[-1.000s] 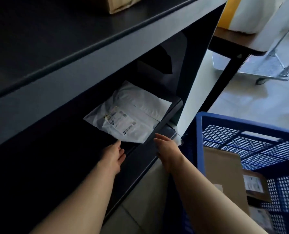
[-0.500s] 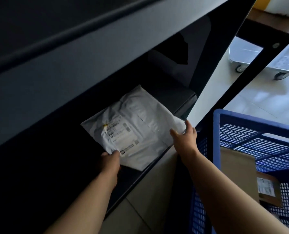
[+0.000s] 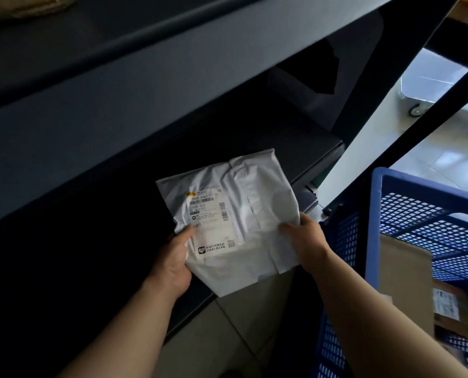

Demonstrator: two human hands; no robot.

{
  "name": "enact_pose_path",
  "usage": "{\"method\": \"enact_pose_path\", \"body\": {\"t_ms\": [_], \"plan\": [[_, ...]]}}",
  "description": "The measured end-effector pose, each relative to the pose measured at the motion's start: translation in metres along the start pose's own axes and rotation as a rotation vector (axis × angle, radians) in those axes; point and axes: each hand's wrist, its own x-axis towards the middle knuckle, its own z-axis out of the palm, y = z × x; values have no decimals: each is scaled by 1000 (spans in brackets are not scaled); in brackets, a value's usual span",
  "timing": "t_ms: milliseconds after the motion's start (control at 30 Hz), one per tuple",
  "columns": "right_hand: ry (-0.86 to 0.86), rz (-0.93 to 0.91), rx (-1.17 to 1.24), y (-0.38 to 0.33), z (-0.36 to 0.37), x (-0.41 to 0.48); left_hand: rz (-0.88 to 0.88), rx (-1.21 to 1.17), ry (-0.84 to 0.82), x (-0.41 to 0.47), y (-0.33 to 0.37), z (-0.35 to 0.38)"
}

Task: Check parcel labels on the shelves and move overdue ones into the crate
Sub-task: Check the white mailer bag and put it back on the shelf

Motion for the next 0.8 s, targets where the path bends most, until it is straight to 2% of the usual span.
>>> {"method": "enact_pose_path", "body": {"t_ms": [167,333,500,633,800], "plan": [[50,64,229,4,-22,-10,-10,-119,-245,-13,3,5],[96,68,238,4,-35,-15,-21,-126,-310,-14,5,17],[84,62,255,-13,-42,-11,16,-73,-232,-6,9,34],[53,45,382,-41,-48,3,29,-95,-150,17,23,56],[-93,149,546,-66,-50,15,56,-159,-67,49,34,83]]}}
